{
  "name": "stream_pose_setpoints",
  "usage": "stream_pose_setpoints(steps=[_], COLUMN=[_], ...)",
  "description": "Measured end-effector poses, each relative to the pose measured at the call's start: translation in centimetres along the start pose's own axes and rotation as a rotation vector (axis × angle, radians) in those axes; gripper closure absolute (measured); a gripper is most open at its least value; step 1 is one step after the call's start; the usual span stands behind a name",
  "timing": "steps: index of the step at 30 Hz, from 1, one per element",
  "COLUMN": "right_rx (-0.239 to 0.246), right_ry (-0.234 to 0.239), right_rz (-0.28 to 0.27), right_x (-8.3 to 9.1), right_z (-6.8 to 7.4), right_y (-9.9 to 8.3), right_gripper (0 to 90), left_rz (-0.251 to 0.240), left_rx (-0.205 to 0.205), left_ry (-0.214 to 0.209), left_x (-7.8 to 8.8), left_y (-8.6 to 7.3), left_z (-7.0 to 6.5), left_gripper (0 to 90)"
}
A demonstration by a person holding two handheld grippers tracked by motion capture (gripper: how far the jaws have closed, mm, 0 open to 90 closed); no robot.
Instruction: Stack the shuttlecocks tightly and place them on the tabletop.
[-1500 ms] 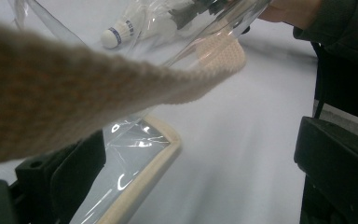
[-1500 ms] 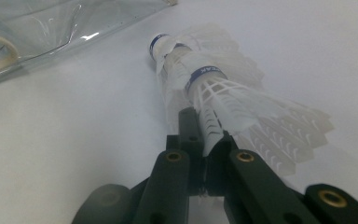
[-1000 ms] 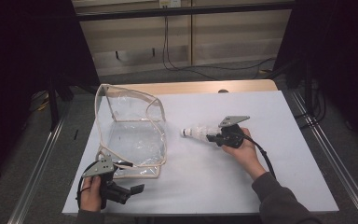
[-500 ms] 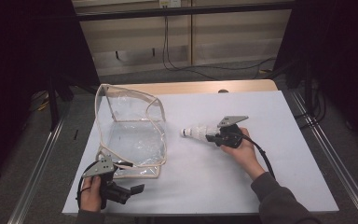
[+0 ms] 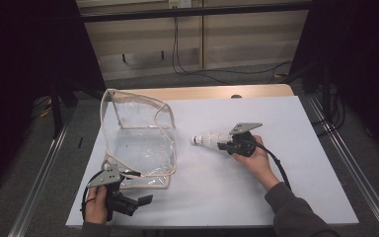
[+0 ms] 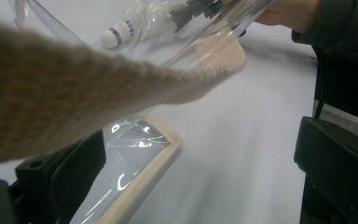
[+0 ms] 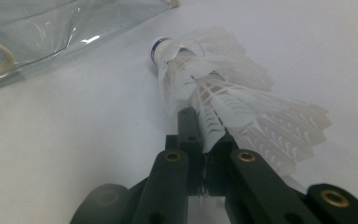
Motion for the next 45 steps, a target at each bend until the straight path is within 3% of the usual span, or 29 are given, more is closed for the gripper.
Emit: stream_pose_setpoints(steps=[17, 45], right_rx=[0.003, -0.022], right_ry=[-0.005, -0.03], right_rz=[-0.01, 0.014], right_x=[-0.4, 0.17], right_z=[0.3, 0.26], right_y=[0.11, -0.43], right_gripper=[87.6, 61.3], left_rz=[0.0, 0.001], left_rx=[0.001, -0.001], left_ry=[-0.002, 0.001], left_x=[0.01, 0.03], left_y=[-0.01, -0.01], left_z=[0.0, 0.0], left_gripper=[2.1, 2.3])
Point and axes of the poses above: each handheld gripper's, and its own axes: x roughly backward along the jaws, y roughly out of its top, z roughly to its left, the point moved 7 cm from there along -x, roughly forward along the jaws, and after that the axes turned 15 degrees about y, right-handed, at the moved point
